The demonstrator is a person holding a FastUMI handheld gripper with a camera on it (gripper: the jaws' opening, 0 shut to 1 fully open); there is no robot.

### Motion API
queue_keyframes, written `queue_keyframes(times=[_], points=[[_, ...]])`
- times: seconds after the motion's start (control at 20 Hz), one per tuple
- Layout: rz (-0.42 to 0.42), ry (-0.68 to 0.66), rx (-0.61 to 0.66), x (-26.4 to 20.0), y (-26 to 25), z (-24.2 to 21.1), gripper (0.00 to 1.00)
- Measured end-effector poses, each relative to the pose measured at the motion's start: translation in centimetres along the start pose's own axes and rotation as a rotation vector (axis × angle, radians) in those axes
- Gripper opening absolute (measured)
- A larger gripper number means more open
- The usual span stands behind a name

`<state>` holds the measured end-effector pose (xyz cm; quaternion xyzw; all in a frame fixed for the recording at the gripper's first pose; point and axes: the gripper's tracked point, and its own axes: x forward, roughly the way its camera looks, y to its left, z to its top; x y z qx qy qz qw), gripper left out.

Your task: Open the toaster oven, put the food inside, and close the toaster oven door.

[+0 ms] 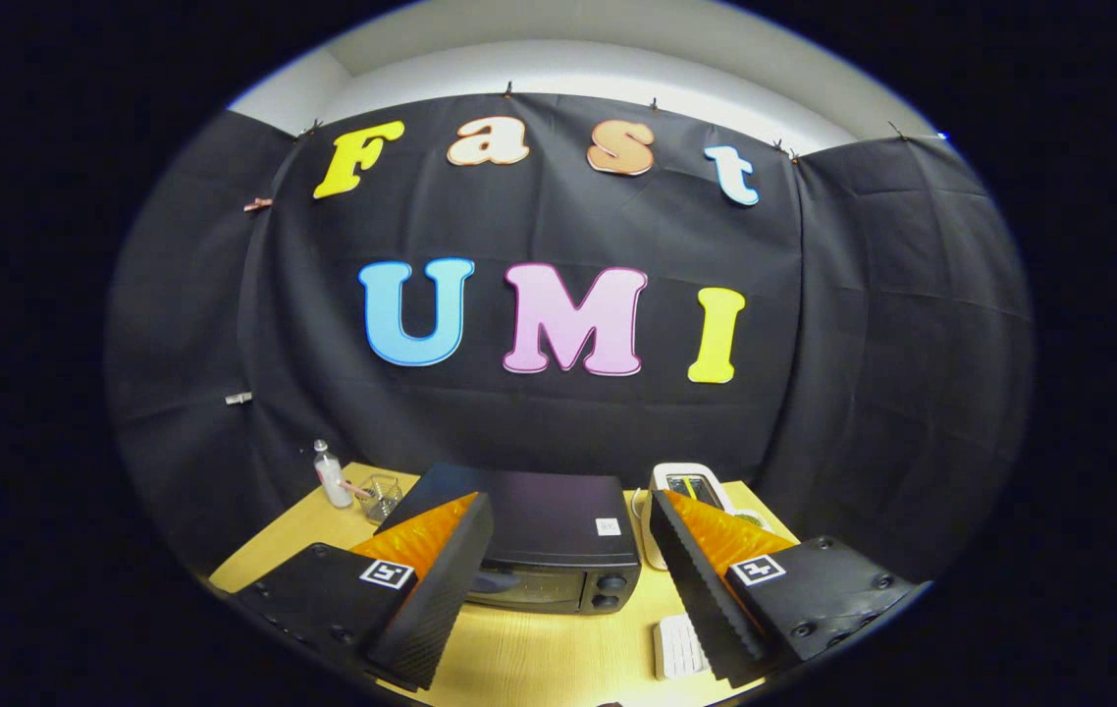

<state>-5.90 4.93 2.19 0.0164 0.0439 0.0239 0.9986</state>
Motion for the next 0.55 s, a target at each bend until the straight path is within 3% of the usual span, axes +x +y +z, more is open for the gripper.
queue_keyframes(times=[0.25,0.55], points=[[-0.039,-0.093,-0.012,-2.1,-1.6,2.5,1.0],[-0.057,-0.097,-0.009,-2.6,-2.2,2.9,1.0]])
